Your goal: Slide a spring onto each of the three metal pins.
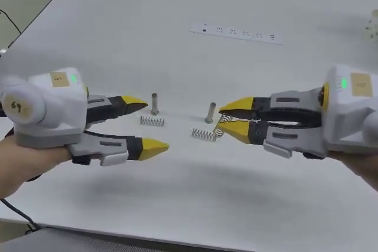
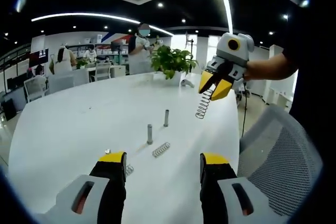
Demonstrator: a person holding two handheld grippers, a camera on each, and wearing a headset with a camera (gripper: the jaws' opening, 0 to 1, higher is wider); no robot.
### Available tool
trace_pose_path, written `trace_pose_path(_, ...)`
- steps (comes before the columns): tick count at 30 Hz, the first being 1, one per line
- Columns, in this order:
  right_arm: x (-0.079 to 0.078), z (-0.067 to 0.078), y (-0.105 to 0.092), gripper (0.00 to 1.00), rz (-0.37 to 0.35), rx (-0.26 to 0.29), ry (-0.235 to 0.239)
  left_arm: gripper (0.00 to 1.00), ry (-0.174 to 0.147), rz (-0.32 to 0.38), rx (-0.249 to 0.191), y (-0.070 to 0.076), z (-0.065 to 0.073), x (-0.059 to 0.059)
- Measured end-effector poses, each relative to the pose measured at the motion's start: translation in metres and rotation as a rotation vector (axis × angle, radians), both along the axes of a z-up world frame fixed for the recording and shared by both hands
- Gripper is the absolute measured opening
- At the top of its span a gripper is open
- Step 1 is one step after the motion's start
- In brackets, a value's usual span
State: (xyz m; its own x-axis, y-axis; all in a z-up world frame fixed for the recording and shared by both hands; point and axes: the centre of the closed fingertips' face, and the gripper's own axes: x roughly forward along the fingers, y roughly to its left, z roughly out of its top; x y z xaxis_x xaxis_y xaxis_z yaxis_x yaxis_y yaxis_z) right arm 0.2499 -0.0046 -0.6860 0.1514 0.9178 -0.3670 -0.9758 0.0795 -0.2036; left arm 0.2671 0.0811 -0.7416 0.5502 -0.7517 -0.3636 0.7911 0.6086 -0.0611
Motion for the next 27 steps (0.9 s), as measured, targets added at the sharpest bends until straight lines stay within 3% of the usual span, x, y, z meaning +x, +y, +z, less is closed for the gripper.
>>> trace_pose_path(8,0.003,-0.009,-0.004,0.07,-0.014,-0.034,-0.003,0.61,0.015,0.045,0.027,0.014,-0.012,-0.004)
trace_pose_path(10,0.003,-0.009,-0.005,0.07,-0.018,-0.032,0.001,0.67,0.016,0.055,0.029,0.017,-0.013,-0.005)
trace_pose_path(21,0.01,-0.013,-0.016,0.07,-0.05,-0.044,0.004,0.91,0.014,0.157,0.001,0.04,-0.012,0.003)
trace_pose_path(27,0.014,-0.019,-0.02,0.07,-0.058,-0.07,0.017,0.96,0.02,0.174,-0.003,0.043,-0.013,0.003)
